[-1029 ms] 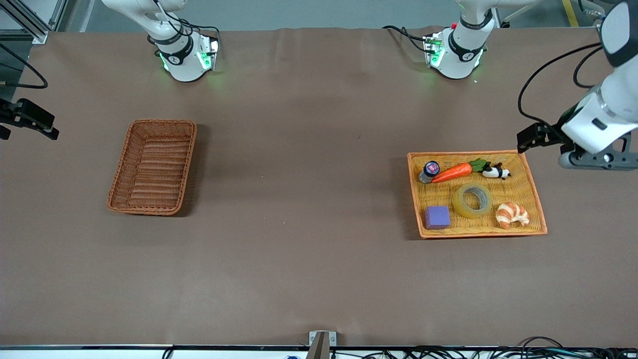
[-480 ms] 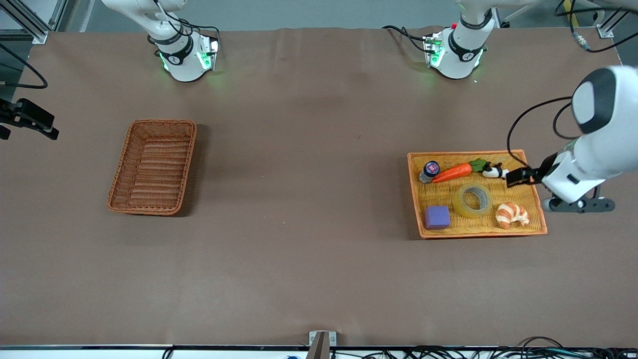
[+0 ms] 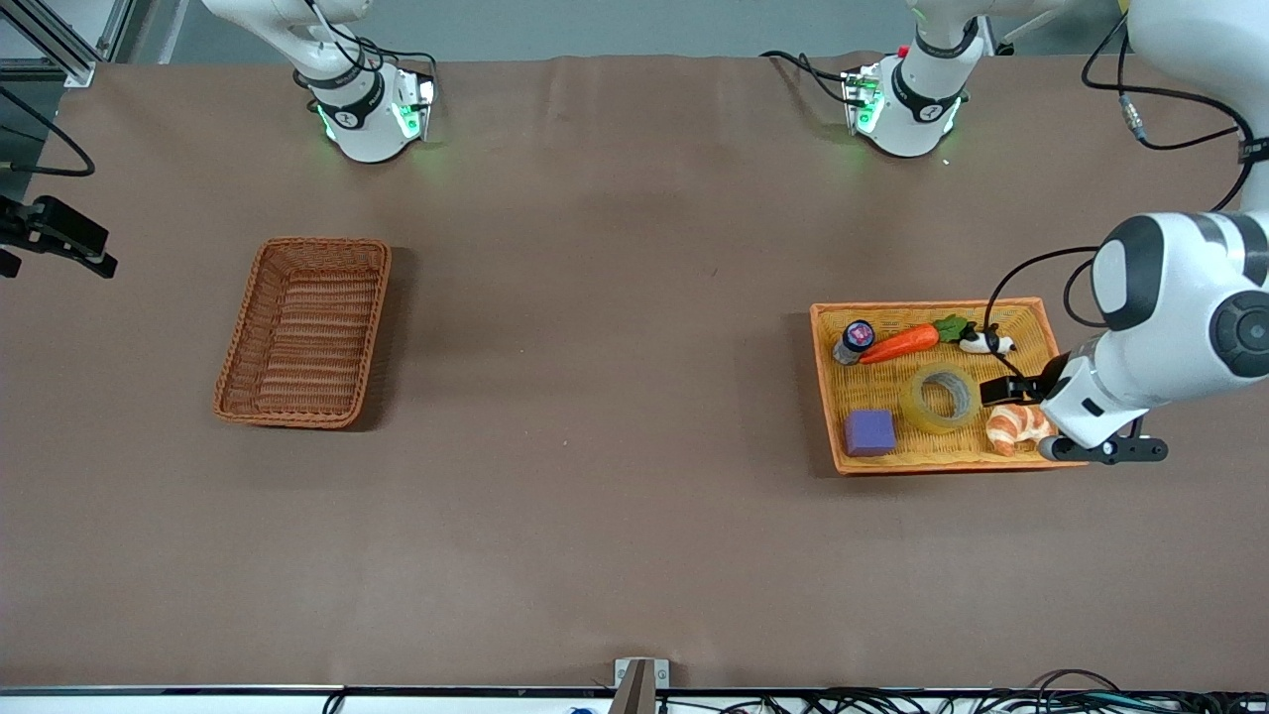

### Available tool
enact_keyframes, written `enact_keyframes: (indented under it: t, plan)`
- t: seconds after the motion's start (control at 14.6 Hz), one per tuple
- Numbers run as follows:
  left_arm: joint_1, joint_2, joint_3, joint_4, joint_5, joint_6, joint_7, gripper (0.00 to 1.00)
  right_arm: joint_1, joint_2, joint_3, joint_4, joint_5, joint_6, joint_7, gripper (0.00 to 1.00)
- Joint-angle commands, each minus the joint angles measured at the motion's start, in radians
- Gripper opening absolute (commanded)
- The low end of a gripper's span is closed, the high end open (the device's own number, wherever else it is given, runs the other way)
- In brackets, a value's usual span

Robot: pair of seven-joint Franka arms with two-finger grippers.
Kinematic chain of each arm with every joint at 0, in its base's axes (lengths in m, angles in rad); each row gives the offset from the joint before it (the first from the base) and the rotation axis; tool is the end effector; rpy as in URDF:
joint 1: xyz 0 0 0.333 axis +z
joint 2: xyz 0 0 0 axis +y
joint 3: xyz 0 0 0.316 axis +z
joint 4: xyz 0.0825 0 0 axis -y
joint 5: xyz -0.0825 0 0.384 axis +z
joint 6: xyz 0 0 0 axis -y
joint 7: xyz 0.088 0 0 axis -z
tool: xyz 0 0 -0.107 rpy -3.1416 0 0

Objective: Move tape to another basket
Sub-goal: 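Lower the left gripper onto the tape roll and close on its rim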

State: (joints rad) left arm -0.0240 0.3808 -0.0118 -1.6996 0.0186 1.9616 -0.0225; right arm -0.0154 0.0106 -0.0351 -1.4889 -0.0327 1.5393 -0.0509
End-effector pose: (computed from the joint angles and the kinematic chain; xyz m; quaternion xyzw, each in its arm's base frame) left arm 0.6438 -0.0212 0.3637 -0.9982 0.0104 0.0591 0.0079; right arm 0.5543 -0.0315 0.6544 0.9997 -0.0006 0.0190 0.0175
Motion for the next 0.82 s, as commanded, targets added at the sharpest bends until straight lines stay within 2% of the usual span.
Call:
enact_keyframes:
  t: [0.0, 0.27, 0.48, 0.75]
  plan:
    - [0.01, 0.003, 0.006, -0.032, 0.001, 0.028, -0.004, 1.0, -0.015, -0.003, 0.007, -0.002, 0.017, -0.005, 0.0, 1.0]
    - [0.01, -0.007, 0.007, -0.17, 0.014, 0.138, -0.01, 1.0, -0.017, -0.003, 0.009, -0.002, 0.017, -0.005, 0.0, 1.0]
    - [0.01, 0.01, 0.007, -0.196, 0.015, 0.141, -0.011, 1.0, -0.017, -0.003, 0.007, -0.002, 0.017, -0.005, 0.0, 1.0]
    - [0.01, 0.056, 0.007, -0.222, 0.017, 0.219, -0.013, 1.0, -0.017, -0.003, 0.009, -0.004, 0.017, -0.005, 0.0, 1.0]
